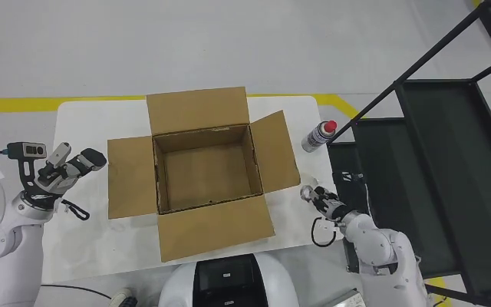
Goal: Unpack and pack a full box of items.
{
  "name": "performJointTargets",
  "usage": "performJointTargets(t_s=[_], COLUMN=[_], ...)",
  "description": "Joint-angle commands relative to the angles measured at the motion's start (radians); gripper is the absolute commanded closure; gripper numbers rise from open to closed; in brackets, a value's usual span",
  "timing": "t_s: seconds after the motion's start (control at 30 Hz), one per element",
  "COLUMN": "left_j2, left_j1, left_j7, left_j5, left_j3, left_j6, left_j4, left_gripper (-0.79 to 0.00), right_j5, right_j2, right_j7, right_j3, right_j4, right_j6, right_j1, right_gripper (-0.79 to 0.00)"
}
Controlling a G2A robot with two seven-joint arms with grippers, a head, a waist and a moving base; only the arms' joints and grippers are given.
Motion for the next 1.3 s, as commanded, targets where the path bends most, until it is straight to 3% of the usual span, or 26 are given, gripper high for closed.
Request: performJointTargets(t_s=[0.0,0.13,0.4,1.17,1.27], left_j2=[0.0,0.0,0.0,0.0,0.0], left_j1=[0.0,0.0,0.0,0.0,0.0], left_j7=[0.0,0.0,0.0,0.0,0.0], left_j5=[0.0,0.0,0.0,0.0,0.0], left_j3=[0.0,0.0,0.0,0.0,0.0], left_j6=[0.0,0.0,0.0,0.0,0.0], left_j4=[0.0,0.0,0.0,0.0,0.0], left_gripper=[-0.785,-0.785,-0.785,-0.785,-0.785], right_j5=[-0.062,-0.235,-0.389,-0.492,-0.486], right_j2=[0.003,0.008,0.01,0.012,0.012], right_j7=[0.007,0.001,0.013,0.042,0.041], right_j3=[-0.026,-0.089,-0.181,-0.288,-0.293], right_j4=[0.005,0.024,0.092,0.284,0.289], right_j6=[0.0,0.035,0.138,0.242,0.241], right_j1=[0.001,0.01,0.047,0.173,0.178], right_gripper=[0.0,0.0,0.0,-0.003,-0.132])
